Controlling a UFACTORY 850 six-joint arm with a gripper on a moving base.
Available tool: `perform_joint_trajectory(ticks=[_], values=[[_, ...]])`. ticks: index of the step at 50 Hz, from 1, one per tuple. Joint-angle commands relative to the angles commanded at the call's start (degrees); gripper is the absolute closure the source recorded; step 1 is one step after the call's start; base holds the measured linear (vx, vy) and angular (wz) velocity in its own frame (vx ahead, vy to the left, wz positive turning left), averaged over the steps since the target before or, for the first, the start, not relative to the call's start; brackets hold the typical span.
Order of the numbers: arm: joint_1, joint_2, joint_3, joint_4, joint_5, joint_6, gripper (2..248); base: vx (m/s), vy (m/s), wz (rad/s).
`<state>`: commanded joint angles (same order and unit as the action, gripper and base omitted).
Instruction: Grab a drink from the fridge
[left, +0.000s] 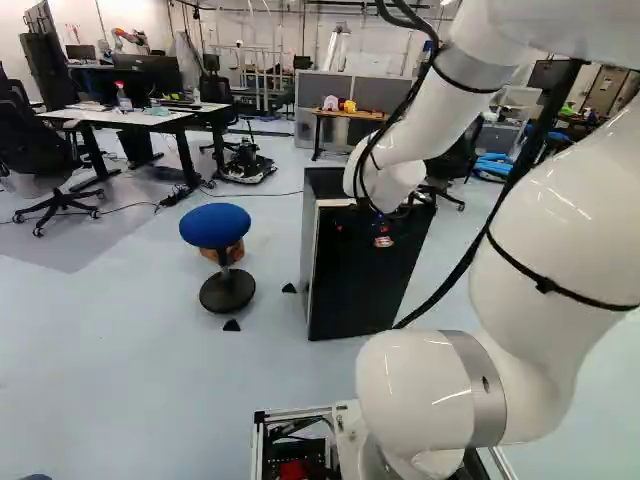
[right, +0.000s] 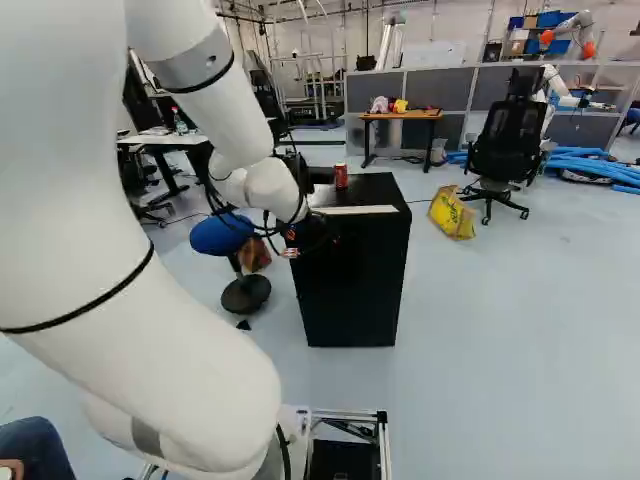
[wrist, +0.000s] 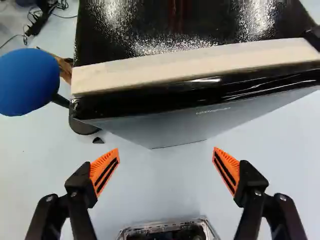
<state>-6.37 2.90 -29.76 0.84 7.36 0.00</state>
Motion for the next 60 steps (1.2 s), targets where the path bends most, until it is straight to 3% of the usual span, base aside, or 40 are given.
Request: perform_joint_trajectory(ticks=[14, 32, 60], values=[[-0.34, 4.17, 4.03, 0.0, 8.38, 0.0, 3, 0.0, 0.0, 0.0], [-0.34, 4.25, 4.1, 0.0, 19.19, 0.0, 3, 0.0, 0.0, 0.0], [-0.8, -2.97, -2.93, 0.0, 29.05, 0.0, 3, 0.0, 0.0, 0.0]])
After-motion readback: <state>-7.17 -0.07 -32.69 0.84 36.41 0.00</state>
